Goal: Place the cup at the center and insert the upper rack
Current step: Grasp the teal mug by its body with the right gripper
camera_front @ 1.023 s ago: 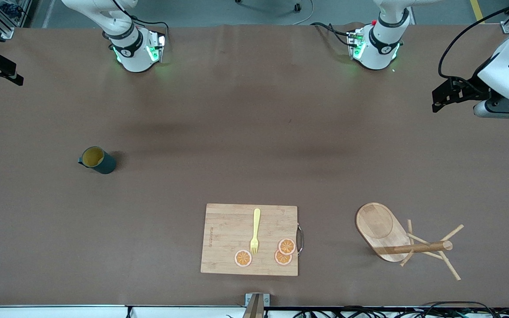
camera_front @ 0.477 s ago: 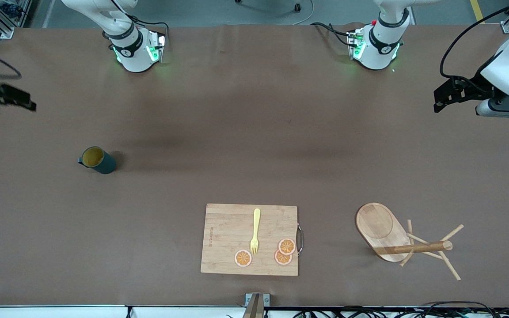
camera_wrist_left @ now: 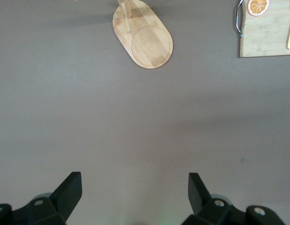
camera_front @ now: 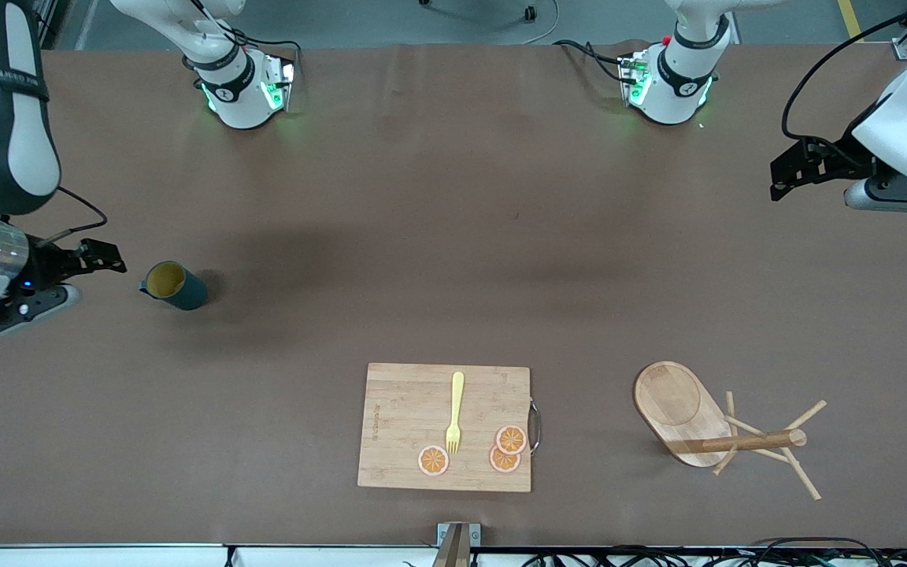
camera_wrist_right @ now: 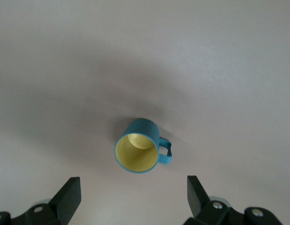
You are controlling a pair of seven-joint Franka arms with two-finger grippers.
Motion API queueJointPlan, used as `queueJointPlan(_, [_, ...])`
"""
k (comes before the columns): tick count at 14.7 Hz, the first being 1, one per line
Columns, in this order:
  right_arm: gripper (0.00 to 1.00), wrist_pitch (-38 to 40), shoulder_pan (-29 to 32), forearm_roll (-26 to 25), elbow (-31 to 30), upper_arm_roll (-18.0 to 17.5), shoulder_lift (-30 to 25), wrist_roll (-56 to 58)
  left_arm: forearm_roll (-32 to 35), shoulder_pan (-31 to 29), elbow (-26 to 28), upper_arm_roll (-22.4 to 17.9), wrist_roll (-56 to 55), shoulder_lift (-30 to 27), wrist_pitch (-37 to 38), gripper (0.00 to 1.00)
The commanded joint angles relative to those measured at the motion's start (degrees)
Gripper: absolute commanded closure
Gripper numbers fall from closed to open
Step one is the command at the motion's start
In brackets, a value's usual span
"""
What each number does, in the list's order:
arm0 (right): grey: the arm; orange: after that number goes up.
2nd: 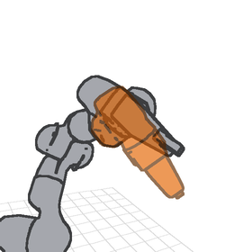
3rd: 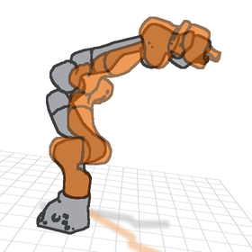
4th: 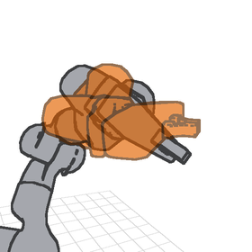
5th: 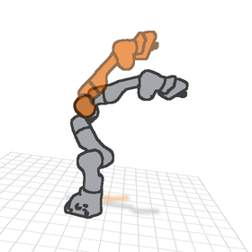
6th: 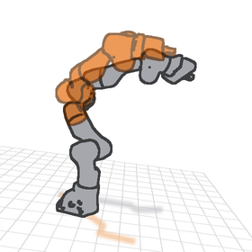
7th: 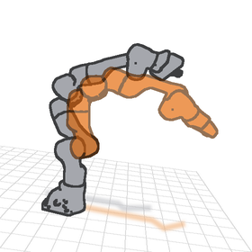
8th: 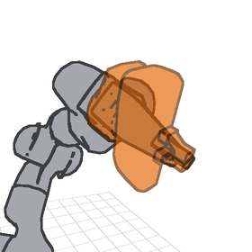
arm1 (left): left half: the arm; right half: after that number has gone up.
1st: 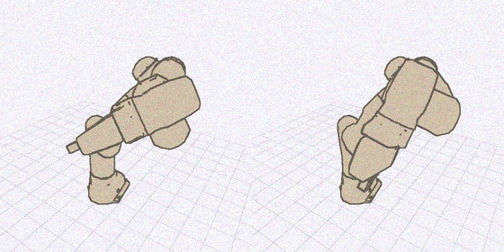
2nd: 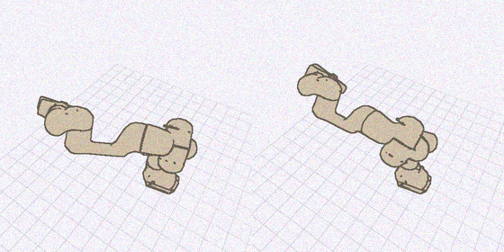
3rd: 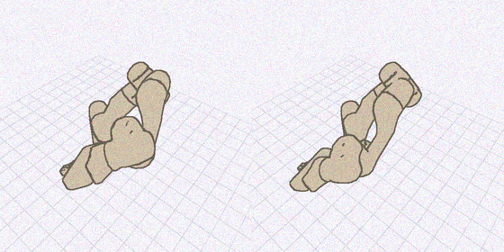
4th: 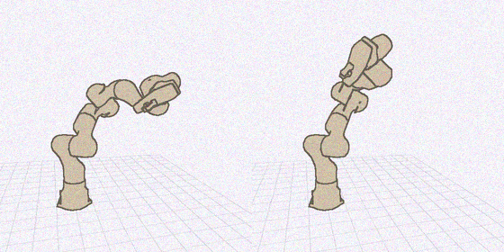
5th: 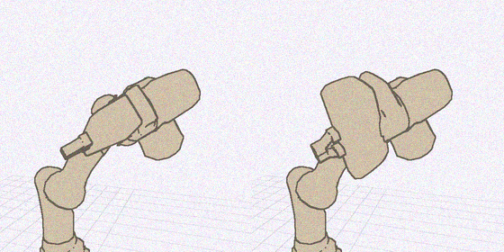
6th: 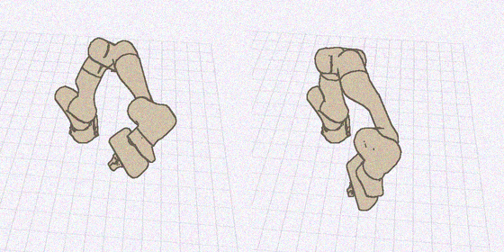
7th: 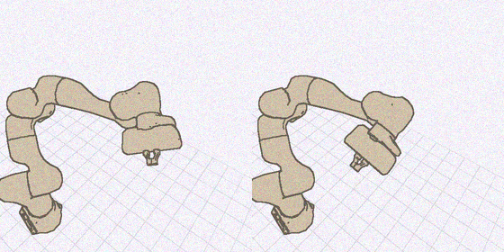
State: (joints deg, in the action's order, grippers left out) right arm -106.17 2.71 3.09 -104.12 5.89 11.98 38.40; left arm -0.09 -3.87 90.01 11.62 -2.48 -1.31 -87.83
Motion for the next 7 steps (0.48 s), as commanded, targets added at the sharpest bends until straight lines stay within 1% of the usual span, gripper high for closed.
queueJointPlan(1, [0.00,-6.4,3.3,2.4,-5.5,-0.8,1.1,12.3,-1.0,-0.1,-1.0,0.3,-1.0,0.6,1.0,0.00])
queueJointPlan(4, [0.00,-14.8,4.5,2.7,-8.9,-0.9,5.6,19.9,-1.2,0.4,-1.1,0.5,-2.0,0.9,0.6,0.00])
queueJointPlan(5, [0.00,-19.3,4.5,2.8,-11.6,-0.8,6.2,21.3,-1.2,0.4,-1.1,0.8,-3.3,1.0,0.6,0.00])
queueJointPlan(7, [0.00,-25.3,4.0,2.8,-15.9,-0.9,6.9,21.4,-1.2,0.3,-0.9,1.2,-4.3,1.0,0.6,0.00])
